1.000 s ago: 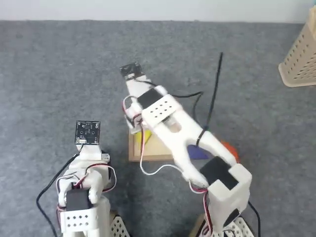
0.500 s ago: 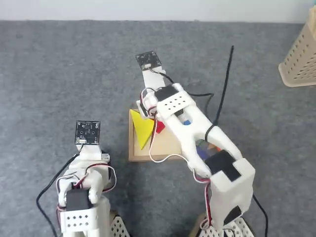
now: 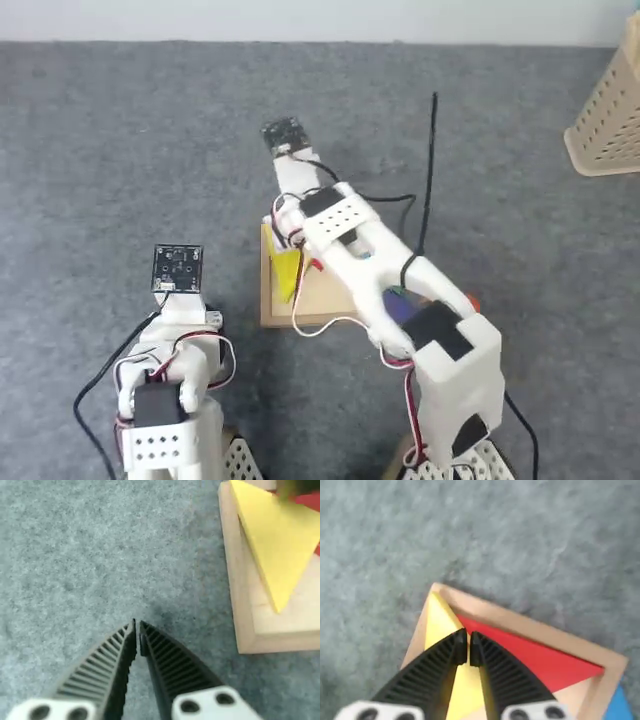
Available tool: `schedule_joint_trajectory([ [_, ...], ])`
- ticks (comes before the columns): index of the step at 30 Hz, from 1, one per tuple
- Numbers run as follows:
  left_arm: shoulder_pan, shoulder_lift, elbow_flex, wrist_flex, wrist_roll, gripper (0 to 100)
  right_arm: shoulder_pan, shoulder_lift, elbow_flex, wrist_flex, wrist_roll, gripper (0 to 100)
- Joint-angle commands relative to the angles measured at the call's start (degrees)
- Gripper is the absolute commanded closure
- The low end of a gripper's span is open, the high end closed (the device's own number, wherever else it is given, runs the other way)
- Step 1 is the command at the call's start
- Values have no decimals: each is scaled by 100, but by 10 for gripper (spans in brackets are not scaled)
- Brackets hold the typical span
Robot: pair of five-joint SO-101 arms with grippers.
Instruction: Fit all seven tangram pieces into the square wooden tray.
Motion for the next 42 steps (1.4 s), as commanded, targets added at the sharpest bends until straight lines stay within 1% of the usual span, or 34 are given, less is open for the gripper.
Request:
schedule_joint_trajectory([
  [1,-26,-88,-66,26,44,988,-189,4,-18,110,105,980],
  [10,-26,-88,-66,26,44,988,-171,-444,-26,593,105,982],
  [16,-26,-88,-66,26,44,988,259,-848,44,673,114,982],
  [19,-26,-88,-66,26,44,988,312,-954,158,646,448,982],
  [22,-26,-88,-66,26,44,988,75,-1077,167,664,536,982],
  [25,-26,-88,-66,26,44,988,-374,-1147,325,593,545,983],
  [29,-26,-88,-66,26,44,988,-716,-1279,976,-145,615,983],
  [33,-26,-88,-66,26,44,988,-866,-1446,1495,-708,1081,983],
  [37,-26,-88,-66,26,44,988,-1051,-1464,1644,-866,1134,983],
  [42,-26,-88,-66,26,44,988,-796,-1279,1626,-857,1178,983],
])
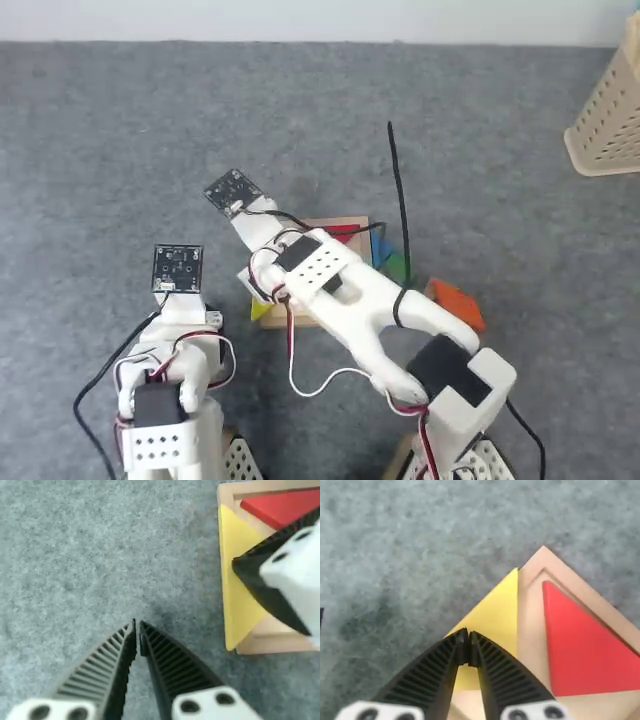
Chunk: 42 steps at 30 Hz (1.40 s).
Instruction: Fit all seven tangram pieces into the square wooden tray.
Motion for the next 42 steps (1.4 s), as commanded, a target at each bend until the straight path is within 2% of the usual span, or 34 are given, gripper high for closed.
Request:
schedule_joint_trajectory([
  [1,-35,-88,-66,26,44,988,233,-127,-35,-101,264,983],
  [5,-35,-88,-66,26,44,988,374,-110,-18,-92,738,983],
  [12,-35,-88,-66,26,44,988,620,-101,-18,-92,809,981],
  [20,-35,-88,-66,26,44,988,734,-163,-62,356,1785,979],
  [29,-35,-88,-66,26,44,988,690,-945,-70,400,818,980],
  [35,-35,-88,-66,26,44,988,163,-1095,422,154,844,979],
  [42,-35,-88,-66,26,44,988,505,-743,413,136,844,980],
])
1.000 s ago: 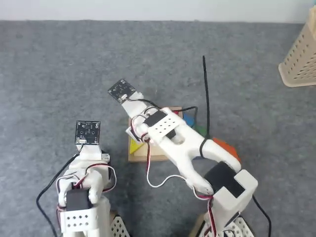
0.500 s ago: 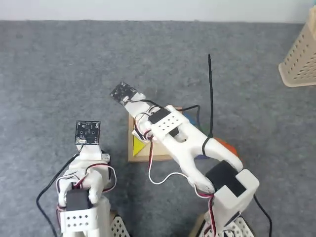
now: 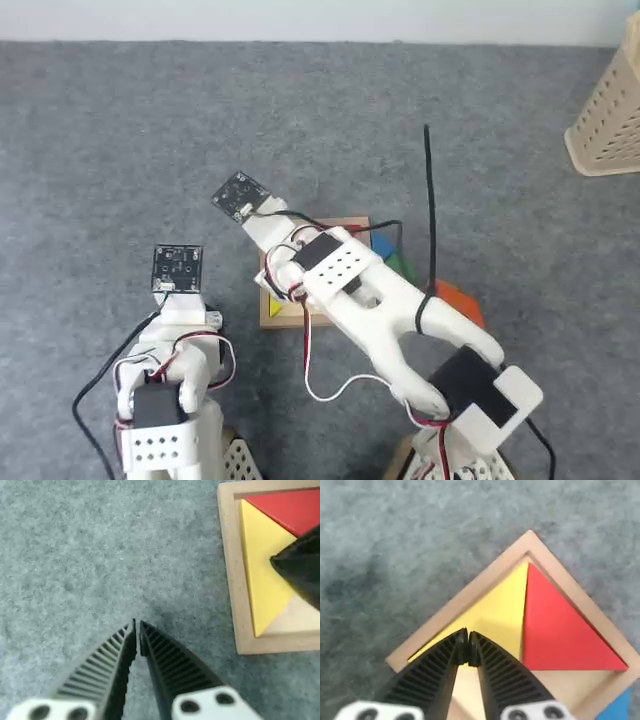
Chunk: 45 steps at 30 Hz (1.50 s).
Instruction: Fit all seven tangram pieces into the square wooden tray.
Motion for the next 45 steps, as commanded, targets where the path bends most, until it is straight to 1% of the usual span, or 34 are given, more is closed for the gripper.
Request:
schedule_joint_trajectory([
  [1,-35,-88,-66,26,44,988,242,40,-70,-171,-79,980],
  [5,-35,-88,-66,26,44,988,242,382,-229,-145,325,980],
  [12,-35,-88,-66,26,44,988,233,1059,-791,-119,352,980],
  [16,-35,-88,-66,26,44,988,242,1156,-932,-84,378,978],
  [19,-35,-88,-66,26,44,988,277,831,-1020,400,387,978],
  [22,-35,-88,-66,26,44,988,426,207,-1125,1015,369,978],
  [25,-35,-88,-66,26,44,988,743,-602,-1134,1578,360,982],
  [28,-35,-88,-66,26,44,988,1262,-1376,-1134,2202,343,982],
  [34,-35,-88,-66,26,44,988,2167,-2176,-791,3407,343,977],
  [37,-35,-88,-66,26,44,988,2580,-2246,-158,3538,387,974],
  [40,-35,-88,-66,26,44,988,2941,-2299,510,3415,431,904],
  [41,-35,-88,-66,26,44,988,3055,-2308,686,3371,580,879],
  [43,-35,-88,-66,26,44,988,3275,-2246,897,3354,1169,844],
  [45,-35,-88,-66,26,44,988,3486,-2281,1125,3327,1714,842],
])
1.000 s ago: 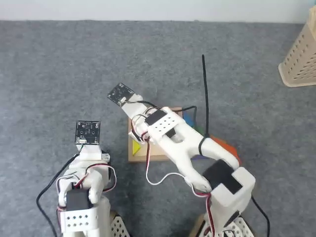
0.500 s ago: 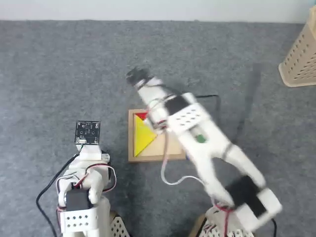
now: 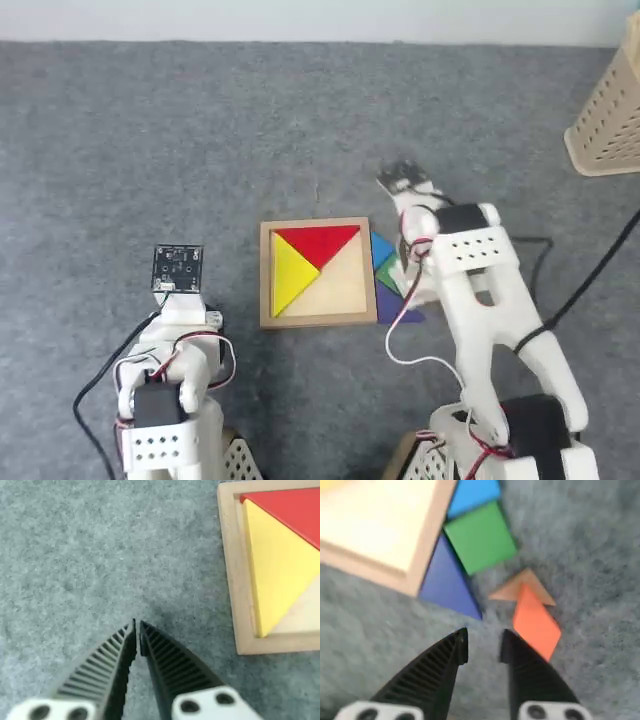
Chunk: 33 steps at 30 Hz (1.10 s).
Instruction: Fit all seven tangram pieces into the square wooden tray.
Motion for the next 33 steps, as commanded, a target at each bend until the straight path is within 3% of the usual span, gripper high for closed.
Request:
schedule_joint_trajectory([
  [1,-35,-88,-66,26,44,988,400,-330,220,-84,976,842],
  [5,-35,-88,-66,26,44,988,734,-268,334,-127,1574,840],
  [14,-35,-88,-66,26,44,988,1059,-277,1380,-1473,2866,839],
  [28,-35,-88,-66,26,44,988,1235,-259,1415,-2114,2831,839],
  [33,-35,-88,-66,26,44,988,1235,-259,1204,-2132,2207,838],
])
